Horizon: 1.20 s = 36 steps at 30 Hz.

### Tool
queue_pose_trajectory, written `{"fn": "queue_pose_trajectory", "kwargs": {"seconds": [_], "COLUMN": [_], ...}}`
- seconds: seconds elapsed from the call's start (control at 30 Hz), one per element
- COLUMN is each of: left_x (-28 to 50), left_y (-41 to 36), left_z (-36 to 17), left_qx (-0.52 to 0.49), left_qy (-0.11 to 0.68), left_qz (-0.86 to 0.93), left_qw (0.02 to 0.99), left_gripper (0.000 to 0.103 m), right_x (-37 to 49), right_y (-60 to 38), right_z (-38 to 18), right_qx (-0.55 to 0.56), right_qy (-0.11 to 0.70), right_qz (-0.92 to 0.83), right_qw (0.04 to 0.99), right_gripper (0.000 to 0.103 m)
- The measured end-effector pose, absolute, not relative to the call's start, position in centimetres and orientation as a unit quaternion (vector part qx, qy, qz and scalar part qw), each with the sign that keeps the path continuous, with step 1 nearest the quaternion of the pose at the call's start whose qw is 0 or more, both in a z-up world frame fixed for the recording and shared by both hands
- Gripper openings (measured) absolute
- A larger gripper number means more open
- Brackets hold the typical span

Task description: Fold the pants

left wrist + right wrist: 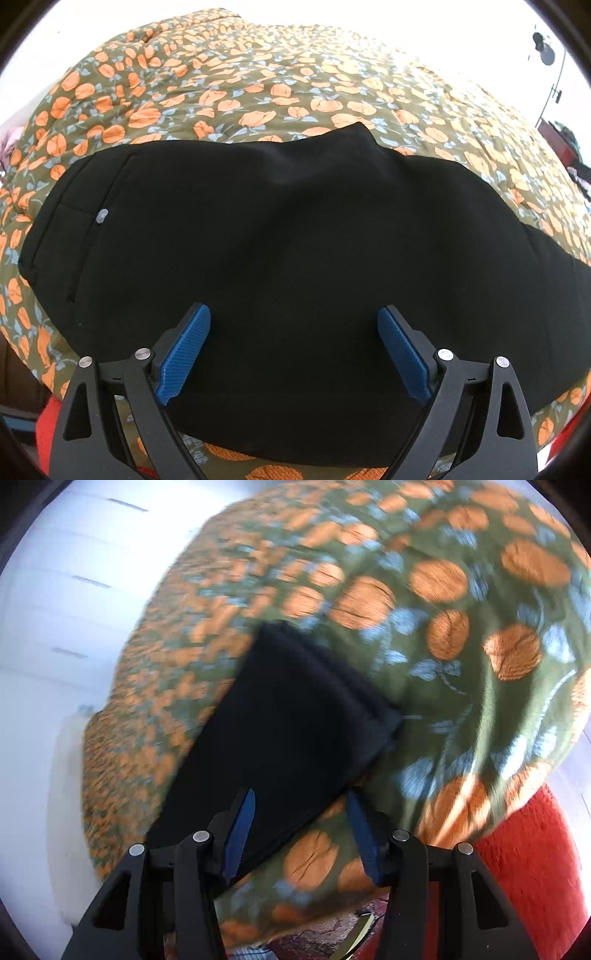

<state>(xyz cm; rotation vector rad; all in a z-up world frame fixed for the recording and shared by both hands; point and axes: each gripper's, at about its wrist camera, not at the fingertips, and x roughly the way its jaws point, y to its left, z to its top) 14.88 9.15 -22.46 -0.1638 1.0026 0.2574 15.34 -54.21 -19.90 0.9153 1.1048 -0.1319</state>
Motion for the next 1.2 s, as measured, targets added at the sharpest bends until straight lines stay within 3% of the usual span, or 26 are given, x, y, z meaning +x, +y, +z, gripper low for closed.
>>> {"fn": "queue_pose_trajectory", "kwargs": {"seconds": [0.23, 0.4, 0.5, 0.53, 0.57, 0.67, 0.87, 0.93, 1.13, 1.2], "left_x": [15.1, 15.1, 14.6, 14.5, 14.2, 13.8, 16.0, 15.6, 16.1, 17.0], "left_y": [9.6, 9.5, 7.8, 6.6, 4.4, -3.1, -14.4, -15.4, -11.0, -11.4], "left_z": [-22.7, -22.6, -20.4, -19.5, -18.3, -16.7, -23.4, -23.4, -19.1, -19.4], "left_qx": [-0.084, -0.083, -0.101, -0.101, -0.094, -0.066, 0.048, 0.079, -0.090, -0.080], "left_qy": [0.478, 0.479, 0.459, 0.450, 0.440, 0.437, 0.546, 0.523, 0.489, 0.494], "left_qz": [0.128, 0.129, 0.092, 0.065, 0.023, -0.108, -0.170, -0.159, -0.197, -0.179], "left_qw": [0.865, 0.864, 0.878, 0.885, 0.893, 0.890, 0.819, 0.833, 0.845, 0.847], "left_gripper": [0.095, 0.095, 0.086, 0.086, 0.086, 0.087, 0.083, 0.085, 0.086, 0.086], "right_x": [14.9, 15.0, 15.5, 15.6, 15.4, 15.3, 15.1, 14.7, 14.2, 14.4], "right_y": [-56.4, -56.4, -56.0, -55.7, -55.7, -55.3, -54.8, -54.8, -55.1, -54.9], "right_z": [-21.5, -21.6, -22.0, -21.9, -21.8, -21.4, -19.4, -18.7, -18.1, -18.1], "right_qx": [0.509, 0.507, 0.490, 0.481, 0.473, 0.462, 0.448, 0.452, 0.461, 0.462], "right_qy": [0.419, 0.411, 0.420, 0.420, 0.422, 0.414, 0.385, 0.375, 0.359, 0.357], "right_qz": [-0.046, -0.036, -0.039, -0.039, -0.044, -0.050, -0.042, -0.031, -0.013, -0.011], "right_qw": [0.751, 0.757, 0.763, 0.768, 0.772, 0.783, 0.806, 0.809, 0.812, 0.812], "right_gripper": [0.050, 0.049, 0.048, 0.046, 0.033, 0.017, 0.012, 0.012, 0.011, 0.012]}}
